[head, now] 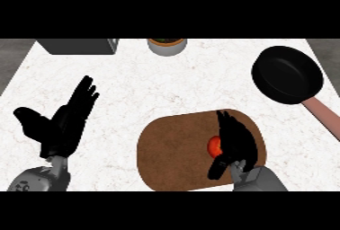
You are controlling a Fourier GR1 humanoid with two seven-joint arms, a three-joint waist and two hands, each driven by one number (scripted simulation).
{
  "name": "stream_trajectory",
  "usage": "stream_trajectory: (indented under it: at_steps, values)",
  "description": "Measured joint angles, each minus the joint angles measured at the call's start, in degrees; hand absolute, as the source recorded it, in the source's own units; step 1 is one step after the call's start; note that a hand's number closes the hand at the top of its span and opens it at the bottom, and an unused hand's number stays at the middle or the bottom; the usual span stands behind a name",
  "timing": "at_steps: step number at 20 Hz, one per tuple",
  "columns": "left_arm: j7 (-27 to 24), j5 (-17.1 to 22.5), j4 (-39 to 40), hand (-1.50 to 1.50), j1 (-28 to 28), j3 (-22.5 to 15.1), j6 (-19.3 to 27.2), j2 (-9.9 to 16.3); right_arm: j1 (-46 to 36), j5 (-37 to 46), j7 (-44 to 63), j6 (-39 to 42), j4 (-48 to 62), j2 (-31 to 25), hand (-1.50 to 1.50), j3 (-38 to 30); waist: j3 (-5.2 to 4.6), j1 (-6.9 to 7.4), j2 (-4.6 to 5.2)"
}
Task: Pick the tomato from the cutting board and place it in the pot
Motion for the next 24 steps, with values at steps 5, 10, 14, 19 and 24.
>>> stream_trajectory:
  at_steps: [5,10,14,19,24]
  values:
    - [-0.17,-1.29,0.50,0.00,0.06,0.79,-0.98,-1.34,-0.87,1.06,-1.94,1.01,4.59,1.96,1.50,-2.12,0.00,-0.04,0.02]
    - [0.44,-3.05,0.45,0.00,-0.34,1.34,-1.62,-2.94,-0.24,2.46,-6.53,0.84,3.07,2.18,1.50,-2.85,0.01,-0.12,0.00]
    - [0.58,-2.82,-0.87,0.00,1.82,3.05,-3.71,-2.94,0.41,5.38,-7.50,0.26,2.42,3.65,1.50,-1.98,0.01,-0.08,-0.01]
    - [2.08,-4.32,-0.59,0.00,0.35,3.60,-4.09,-4.55,1.06,6.42,-11.44,0.48,1.98,2.63,1.50,-3.97,0.02,-0.22,0.01]
    - [1.35,-4.43,-0.91,0.00,0.96,4.20,-3.88,-4.58,2.47,-2.73,-27.48,5.18,1.22,-14.01,1.50,-17.13,0.17,-1.44,0.13]
